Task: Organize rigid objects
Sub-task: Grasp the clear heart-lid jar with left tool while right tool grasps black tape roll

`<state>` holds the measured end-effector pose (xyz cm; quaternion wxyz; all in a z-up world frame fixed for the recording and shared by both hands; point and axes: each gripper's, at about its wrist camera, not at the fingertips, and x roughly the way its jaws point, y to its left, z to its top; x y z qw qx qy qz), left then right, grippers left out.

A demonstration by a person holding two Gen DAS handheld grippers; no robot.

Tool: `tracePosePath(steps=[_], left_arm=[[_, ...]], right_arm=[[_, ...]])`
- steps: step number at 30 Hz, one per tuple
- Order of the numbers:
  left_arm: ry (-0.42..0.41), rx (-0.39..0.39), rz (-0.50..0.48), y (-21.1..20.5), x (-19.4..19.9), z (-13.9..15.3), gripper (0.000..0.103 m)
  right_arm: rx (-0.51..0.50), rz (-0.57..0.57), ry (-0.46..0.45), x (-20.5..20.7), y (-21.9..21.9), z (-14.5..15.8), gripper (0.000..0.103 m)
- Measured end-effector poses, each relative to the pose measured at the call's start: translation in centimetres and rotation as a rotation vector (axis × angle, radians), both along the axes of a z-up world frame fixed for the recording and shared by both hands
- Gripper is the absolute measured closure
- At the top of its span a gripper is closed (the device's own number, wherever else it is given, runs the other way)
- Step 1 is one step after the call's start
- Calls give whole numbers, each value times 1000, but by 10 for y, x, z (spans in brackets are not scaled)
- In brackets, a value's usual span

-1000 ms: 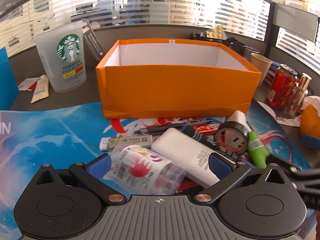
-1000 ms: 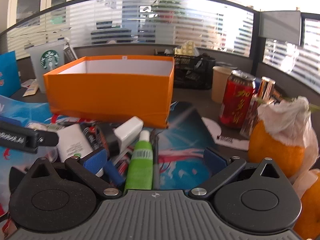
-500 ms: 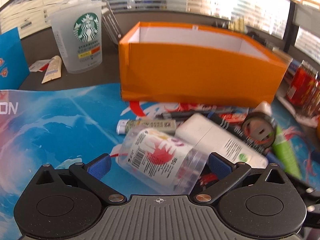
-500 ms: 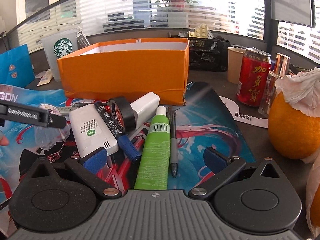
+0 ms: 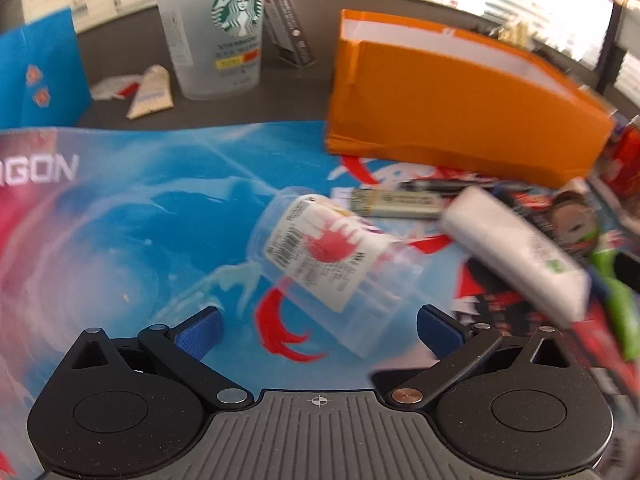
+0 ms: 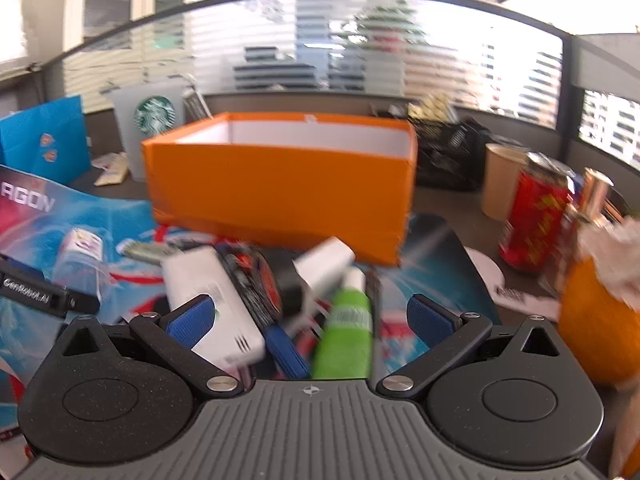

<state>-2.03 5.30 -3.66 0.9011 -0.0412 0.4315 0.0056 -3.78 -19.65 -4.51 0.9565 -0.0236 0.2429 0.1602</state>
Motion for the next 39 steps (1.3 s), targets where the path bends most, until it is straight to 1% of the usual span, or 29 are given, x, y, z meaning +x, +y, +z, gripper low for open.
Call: tracePosePath(steps=[1, 2, 4, 6, 10, 11, 12, 14, 16, 17, 19, 20, 22, 23, 24, 26, 30, 31, 34, 37, 38, 39], left_arm=[[-3, -30, -13, 0, 0, 3, 0], [-10, -38, -19, -3, 0, 5, 0], [-25, -14, -4, -7, 3, 6, 0], [-32, -1, 41, -5, 7, 6, 0], [-55, -73, 123, 8, 13, 9, 0], [-67, -91, 141, 11, 14, 10, 0], [-75, -98, 153, 12, 15, 11, 0], [-73, -105, 171, 13, 20, 10, 0], [-63, -128, 178, 14, 23, 10, 0], [-66, -144, 181, 15, 24, 10, 0], [-80, -157, 189, 16, 27, 10, 0], [-75, -155, 193, 16, 29, 9, 0], [-37, -163, 204, 19, 35, 3, 0], [-32, -172, 199, 21, 35, 0, 1], [-56, -155, 189, 20, 33, 0, 2], [-84, -150, 158, 18, 30, -2, 13], [-130, -181, 110, 22, 22, -6, 17], [-137, -186, 101, 22, 20, -7, 23], [-146, -177, 53, 19, 16, -5, 27], [-165, -177, 11, 15, 12, 1, 37], [-169, -181, 6, 16, 13, 3, 37], [-175, -179, 0, 16, 12, 5, 38]], right_arm=[[0, 17, -16, 2, 3, 2, 1], [-7, 30, -30, 5, 6, 2, 1], [-29, 44, -52, 11, 13, 3, 2], [-43, 45, -52, 19, 18, 2, 3], [-19, 56, -31, 29, 19, 1, 11], [-15, 62, -28, 30, 19, 0, 12], [-10, 68, -28, 31, 20, 0, 15], [3, 92, -24, 32, 21, 0, 24], [6, 114, -11, 34, 22, 0, 41], [4, 120, 2, 35, 23, -1, 47], [-2, 124, 0, 36, 25, -1, 57], [1, 125, -1, 36, 24, 0, 60], [20, 120, 9, 37, 22, 2, 71], [24, 116, 11, 37, 22, 3, 74], [23, 110, 14, 37, 21, 3, 77], [11, 102, 13, 36, 22, 4, 79], [-22, 95, -3, 31, 26, 2, 79], [-39, 92, -9, 30, 28, 1, 80], [-81, 83, -28, 27, 33, 0, 81], [-73, 71, -43, 25, 33, 3, 84], [-66, 68, -53, 23, 32, 5, 85], [-57, 65, -65, 22, 31, 7, 88]])
